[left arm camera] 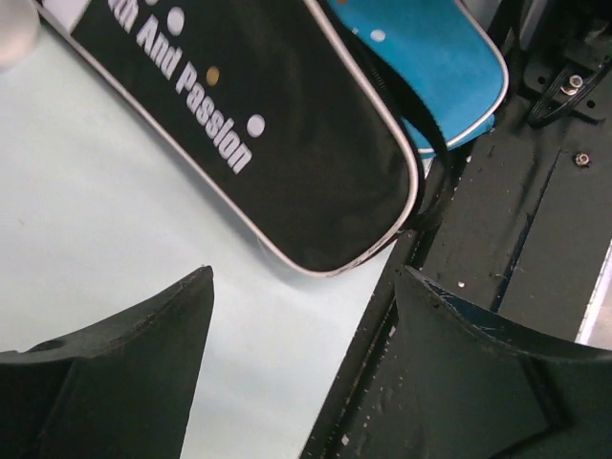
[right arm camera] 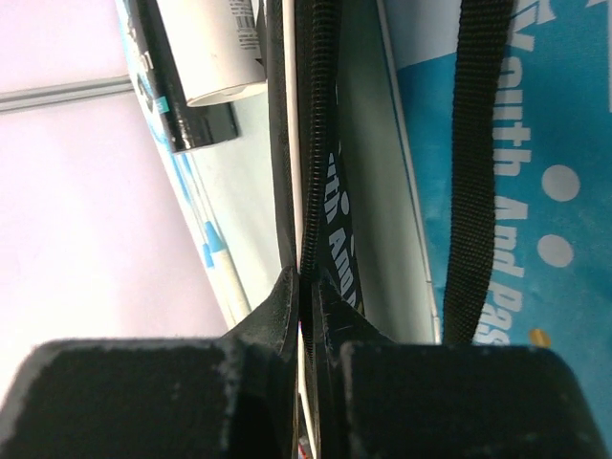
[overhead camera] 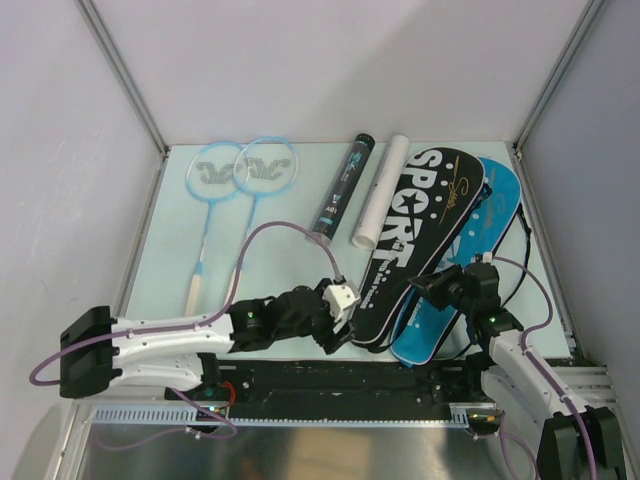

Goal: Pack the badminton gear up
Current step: Adjust the racket bag at the center of the board.

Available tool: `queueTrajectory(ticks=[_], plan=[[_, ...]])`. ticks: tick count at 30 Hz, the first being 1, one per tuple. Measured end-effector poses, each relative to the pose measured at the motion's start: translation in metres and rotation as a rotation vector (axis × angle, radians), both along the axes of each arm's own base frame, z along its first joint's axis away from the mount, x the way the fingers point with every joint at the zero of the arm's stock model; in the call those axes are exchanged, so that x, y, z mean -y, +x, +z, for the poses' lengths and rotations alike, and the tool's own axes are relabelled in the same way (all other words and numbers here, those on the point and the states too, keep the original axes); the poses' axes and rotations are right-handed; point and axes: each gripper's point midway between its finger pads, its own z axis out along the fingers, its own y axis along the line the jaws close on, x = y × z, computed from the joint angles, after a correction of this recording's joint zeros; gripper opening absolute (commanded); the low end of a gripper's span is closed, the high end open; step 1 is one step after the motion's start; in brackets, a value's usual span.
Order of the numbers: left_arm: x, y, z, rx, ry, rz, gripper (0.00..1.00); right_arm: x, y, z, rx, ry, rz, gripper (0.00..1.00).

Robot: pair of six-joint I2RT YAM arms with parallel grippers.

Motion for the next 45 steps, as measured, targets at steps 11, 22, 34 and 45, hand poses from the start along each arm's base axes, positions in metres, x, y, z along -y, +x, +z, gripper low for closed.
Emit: queueTrajectory(ticks=[11,22,34,45], plan=[[0.011,-0.023,-0.001,0.267,-0.009,-0.196,0.83,-0.008,0.007,0.022,0.001,0.138,-0.039,0.0],[0.024,-0.035,-0.018,0.412,0.029,-0.281,0.83,-0.014,0.011,0.042,0.017,0.239,-0.071,0.0],[0.029,-0.006,-0.016,0.566,0.08,-0.168,0.54,-0.018,0.008,0.056,0.039,0.288,-0.072,0.0],[0.016,0.004,-0.002,0.601,0.08,-0.096,0.01,-0.021,-0.003,0.051,0.099,0.148,0.045,0.48]])
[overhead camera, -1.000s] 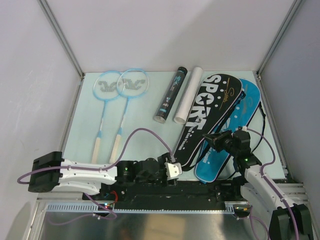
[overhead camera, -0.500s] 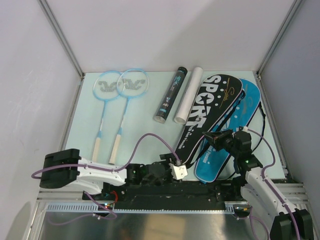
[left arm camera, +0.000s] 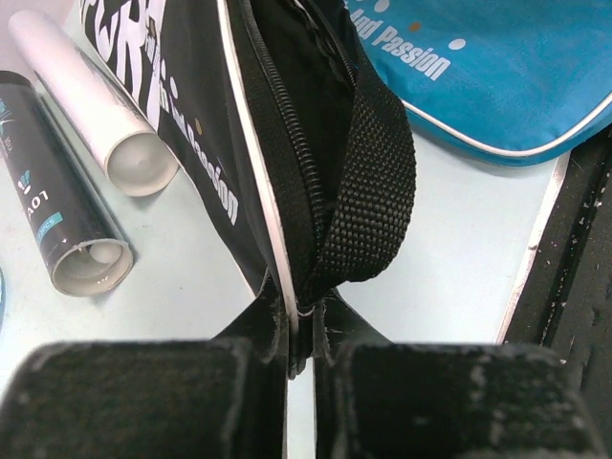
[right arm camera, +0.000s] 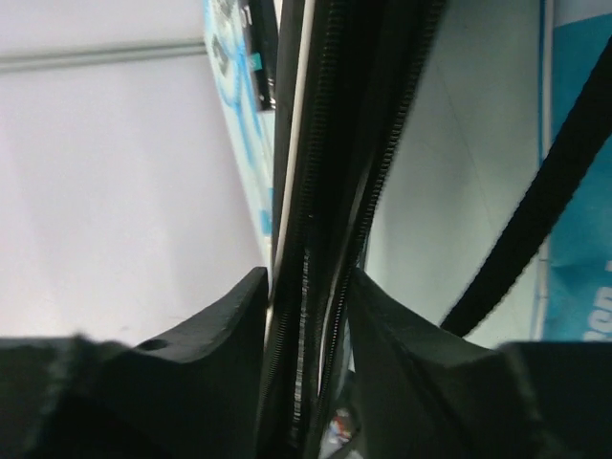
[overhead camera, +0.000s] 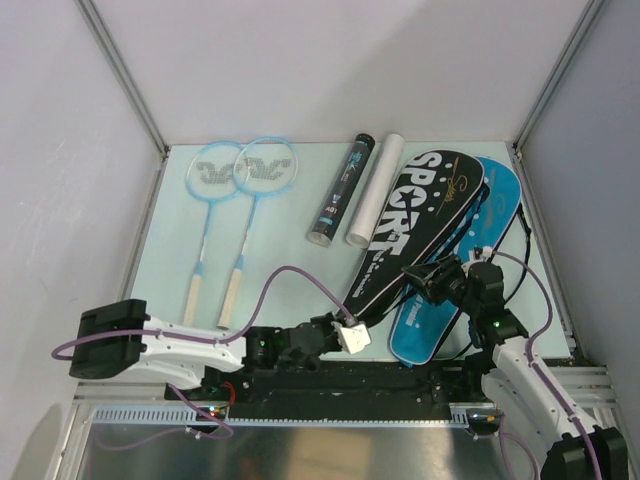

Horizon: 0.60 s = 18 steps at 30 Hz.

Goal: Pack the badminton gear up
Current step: Adjust the racket bag at the center of the board.

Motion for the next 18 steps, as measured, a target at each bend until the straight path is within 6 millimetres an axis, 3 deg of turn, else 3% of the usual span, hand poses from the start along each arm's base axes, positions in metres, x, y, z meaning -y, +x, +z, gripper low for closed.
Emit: queueTrajectory(ticks=[3,6,11,13,15,18], plan=[[-0.003,0.0,-0.001,-0.007,0.007,0.007,0.0,0.005,-0.005,-0.003,0.025,-0.078,0.032,0.57],[-0.006,-0.001,-0.003,-0.025,0.012,0.013,0.0,0.02,0.0,0.007,0.063,-0.168,0.019,0.6],[-0.01,0.0,0.002,-0.09,-0.032,0.027,0.0,0.065,0.029,0.066,0.21,-0.335,-0.094,0.57],[-0.012,0.001,0.009,-0.12,-0.07,0.034,0.0,0.086,0.04,0.081,0.246,-0.39,-0.155,0.56],[-0.013,0.002,0.018,-0.151,-0.117,0.041,0.0,0.108,0.051,0.084,0.255,-0.442,-0.209,0.56],[-0.017,0.005,0.029,-0.192,-0.174,0.051,0.0,0.137,0.069,0.069,0.199,-0.494,-0.253,0.55]])
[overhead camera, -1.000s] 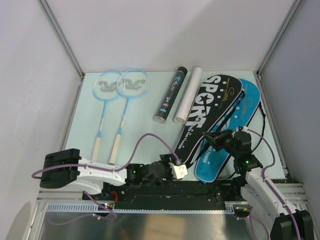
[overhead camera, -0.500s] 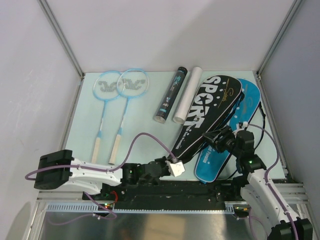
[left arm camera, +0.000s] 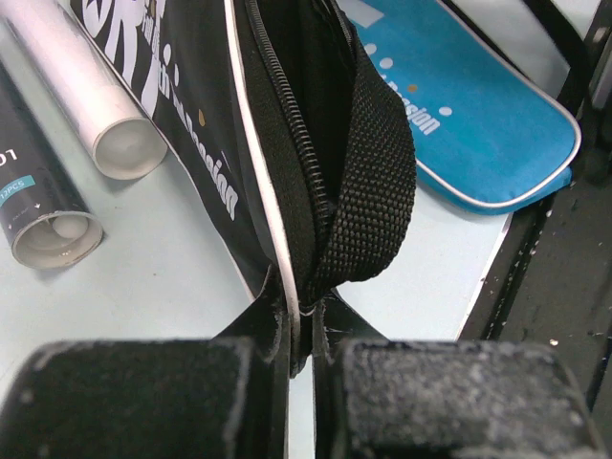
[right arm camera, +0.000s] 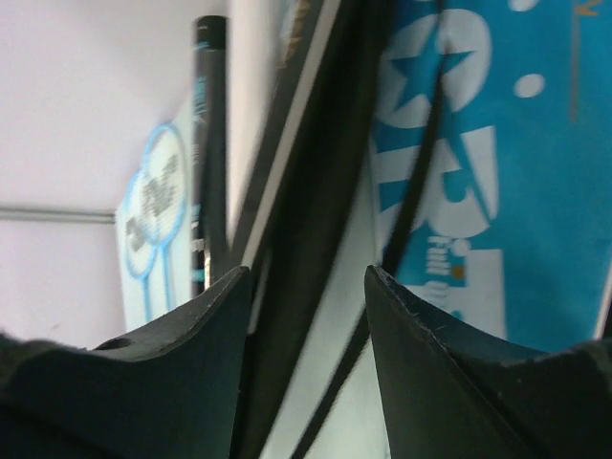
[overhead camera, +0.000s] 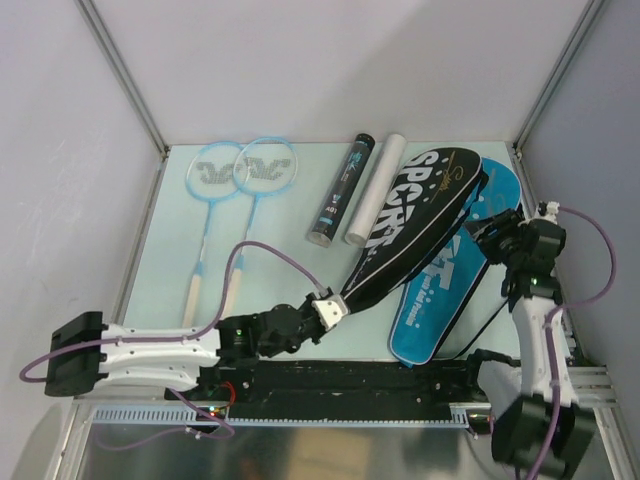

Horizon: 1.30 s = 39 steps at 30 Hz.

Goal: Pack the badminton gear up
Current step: Adjust the racket bag at the center of the board.

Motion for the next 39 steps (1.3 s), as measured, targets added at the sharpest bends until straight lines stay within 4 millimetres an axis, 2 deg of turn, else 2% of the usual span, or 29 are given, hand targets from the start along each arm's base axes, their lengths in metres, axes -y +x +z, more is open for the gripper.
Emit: queueTrajectory(ticks=[5,8,15,17,21,24,27,30,32,36,39], plan=[[-0.008,0.004,0.016,-0.057,-0.08,0.016,0.0,0.032,0.033,-0.048,-0.151,0.029,-0.027,0.49],[-0.012,0.002,0.022,-0.078,-0.105,0.015,0.0,0.044,0.052,-0.064,-0.197,0.041,-0.029,0.49],[-0.017,-0.004,0.025,-0.107,-0.117,0.002,0.0,0.07,0.111,-0.055,-0.171,0.059,-0.034,0.58],[-0.017,-0.004,0.025,-0.109,-0.117,0.002,0.0,0.073,0.122,-0.059,-0.158,0.081,-0.025,0.57],[-0.018,-0.004,0.023,-0.115,-0.111,-0.004,0.0,0.067,0.129,-0.083,-0.197,0.133,-0.003,0.55],[-0.018,-0.005,0.023,-0.119,-0.111,-0.009,0.0,0.053,0.132,-0.099,-0.235,0.161,0.026,0.56],[-0.017,-0.005,0.023,-0.124,-0.114,-0.007,0.0,0.034,0.135,-0.106,-0.248,0.175,0.072,0.54],[-0.018,-0.004,0.023,-0.126,-0.116,-0.005,0.0,0.02,0.136,-0.11,-0.259,0.184,0.101,0.46],[-0.018,-0.004,0.023,-0.131,-0.12,-0.003,0.0,0.014,0.135,-0.114,-0.271,0.193,0.114,0.36],[-0.018,-0.003,0.023,-0.132,-0.12,0.001,0.0,0.009,0.131,-0.117,-0.294,0.204,0.127,0.08],[-0.018,-0.002,0.022,-0.141,-0.121,0.004,0.0,0.004,0.122,-0.111,-0.297,0.217,0.141,0.01]])
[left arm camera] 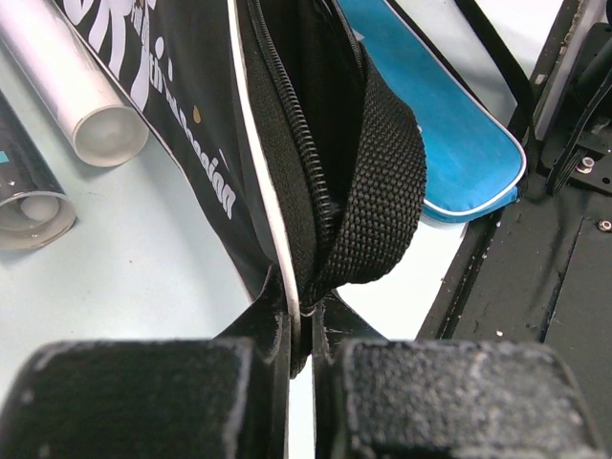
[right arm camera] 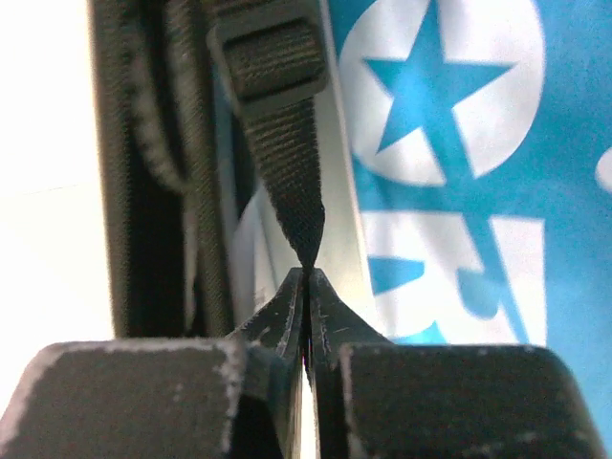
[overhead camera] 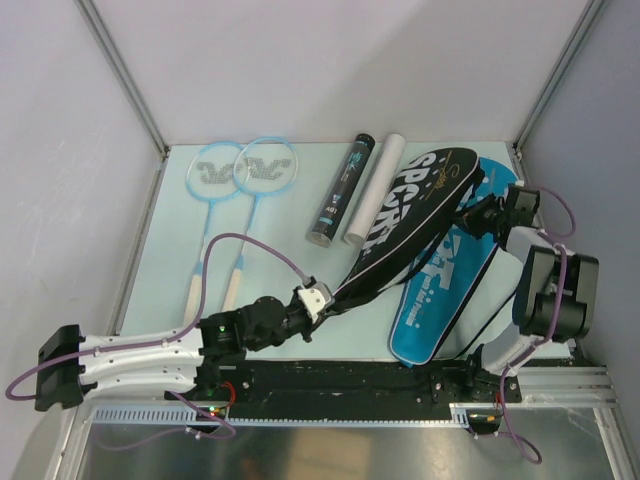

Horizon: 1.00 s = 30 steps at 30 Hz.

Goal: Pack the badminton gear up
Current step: Adjust the racket bag at the center of the board.

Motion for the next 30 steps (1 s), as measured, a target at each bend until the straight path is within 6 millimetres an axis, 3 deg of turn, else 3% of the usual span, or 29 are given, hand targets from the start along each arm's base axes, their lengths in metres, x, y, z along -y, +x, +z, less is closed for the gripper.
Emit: queueTrajectory(ticks=[2,5,8,10,17,20,24,30], plan=[[0.0,0.0,-0.001,-0.004,0.004,-0.001,0.0,-0.005,-0.011,0.013,0.024,0.011,0.01,0.0],[0.0,0.0,-0.004,-0.009,0.013,-0.004,0.0,-0.015,-0.024,0.052,0.121,0.033,0.026,0.0],[0.0,-0.003,-0.006,-0.021,0.015,-0.016,0.0,-0.02,-0.022,0.103,0.27,0.058,0.023,0.04],[0.002,-0.005,-0.007,-0.033,0.013,-0.026,0.0,-0.027,-0.021,0.126,0.336,0.084,0.022,0.06],[0.006,-0.005,-0.013,-0.048,0.02,-0.034,0.0,-0.073,-0.014,0.182,0.459,0.333,0.086,0.13],[0.006,-0.005,-0.013,-0.049,0.021,-0.033,0.0,-0.094,-0.008,0.189,0.455,0.45,0.125,0.16],[0.006,-0.005,-0.013,-0.049,0.021,-0.032,0.0,-0.103,-0.001,0.183,0.412,0.538,0.122,0.19],[0.006,-0.004,-0.013,-0.048,0.021,-0.033,0.0,-0.109,0.023,0.185,0.381,0.47,0.116,0.26]])
